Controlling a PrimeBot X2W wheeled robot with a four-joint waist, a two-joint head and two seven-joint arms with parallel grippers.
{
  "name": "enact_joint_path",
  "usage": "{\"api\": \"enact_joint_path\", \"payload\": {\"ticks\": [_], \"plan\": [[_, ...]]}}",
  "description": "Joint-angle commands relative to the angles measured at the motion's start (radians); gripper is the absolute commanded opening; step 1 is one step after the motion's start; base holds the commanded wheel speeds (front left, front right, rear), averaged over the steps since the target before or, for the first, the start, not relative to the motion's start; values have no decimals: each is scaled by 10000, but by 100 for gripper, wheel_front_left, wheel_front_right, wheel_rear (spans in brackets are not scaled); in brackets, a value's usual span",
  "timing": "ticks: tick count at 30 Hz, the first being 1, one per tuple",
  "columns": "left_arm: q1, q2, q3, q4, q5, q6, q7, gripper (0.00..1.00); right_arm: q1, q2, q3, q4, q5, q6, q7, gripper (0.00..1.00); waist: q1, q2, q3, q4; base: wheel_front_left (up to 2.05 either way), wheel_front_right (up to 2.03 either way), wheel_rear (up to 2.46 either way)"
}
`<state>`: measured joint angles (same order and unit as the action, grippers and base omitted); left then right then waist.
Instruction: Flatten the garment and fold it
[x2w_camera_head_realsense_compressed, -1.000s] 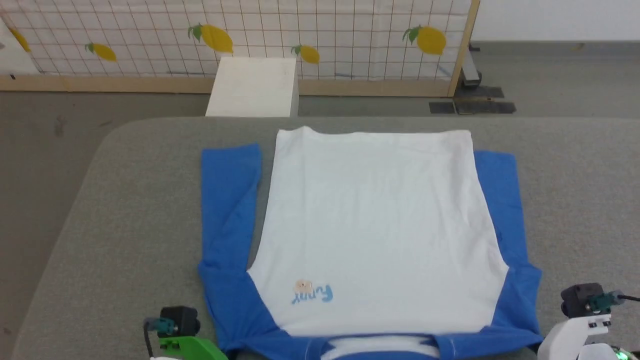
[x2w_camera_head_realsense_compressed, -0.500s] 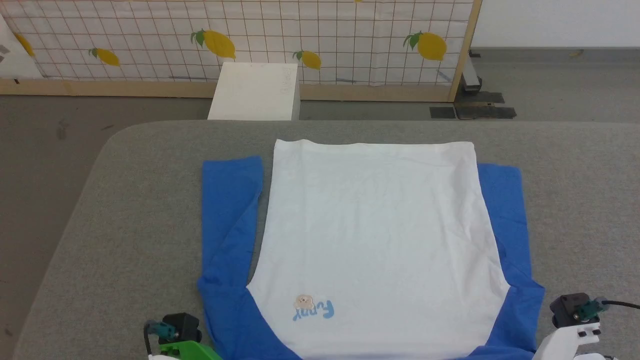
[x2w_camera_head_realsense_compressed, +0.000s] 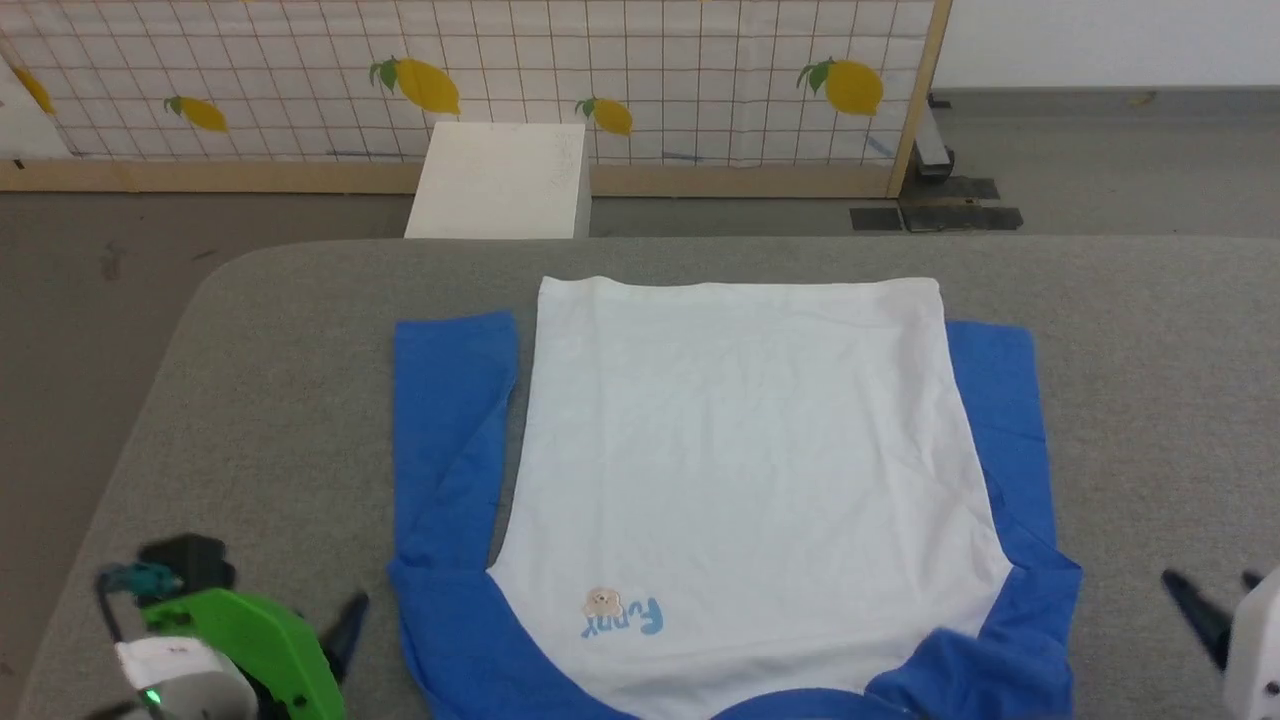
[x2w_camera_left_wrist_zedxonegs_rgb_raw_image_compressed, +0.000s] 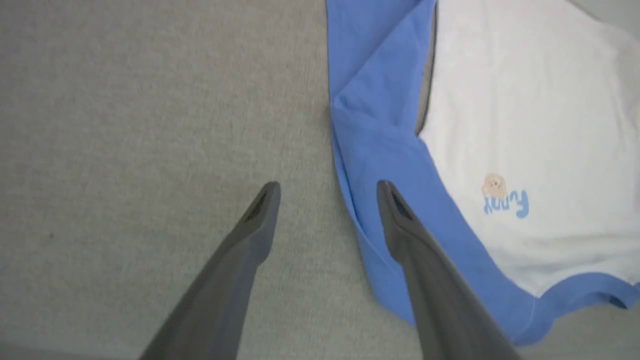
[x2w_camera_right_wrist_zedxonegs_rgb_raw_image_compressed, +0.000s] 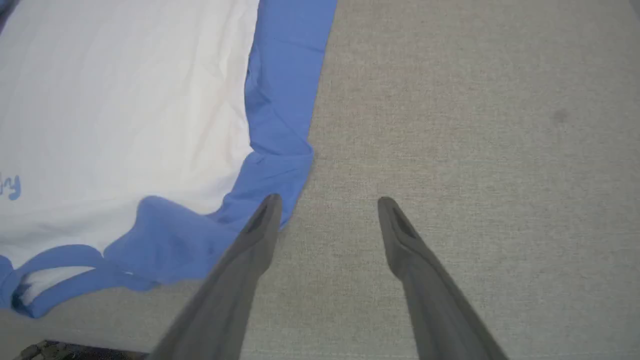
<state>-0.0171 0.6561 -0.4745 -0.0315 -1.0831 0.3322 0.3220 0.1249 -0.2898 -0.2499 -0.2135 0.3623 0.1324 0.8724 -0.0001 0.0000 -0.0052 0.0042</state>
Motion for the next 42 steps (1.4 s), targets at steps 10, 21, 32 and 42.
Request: {"api": "enact_joint_path", "payload": {"ticks": [10,21,32,42], "plan": [[-831,-283,2088,-296,2123,-474,-5485,100,-2880,108,-1102,88,-458,-17,-60,100,1,0,1516,59,0,0,0],[-1182,-2067,4308,-1161,4732,-1894,-5835,100,-7255,609,-1229,3372,-2768,-17,-1036,100,1,0,3763,336,0,0,0],[-1560,-3270,5214,-960,5832,-3238,-5837,100,-8785,1026,-1530,5262,-4586,-17,-838,100,1,0,4982,884,0,0,0],[-1657,-3873,5662,-619,6358,-3906,-5837,100,-8765,1407,-1675,6200,-4610,-17,-581,100,1,0,5168,850,0,0,0]]}}
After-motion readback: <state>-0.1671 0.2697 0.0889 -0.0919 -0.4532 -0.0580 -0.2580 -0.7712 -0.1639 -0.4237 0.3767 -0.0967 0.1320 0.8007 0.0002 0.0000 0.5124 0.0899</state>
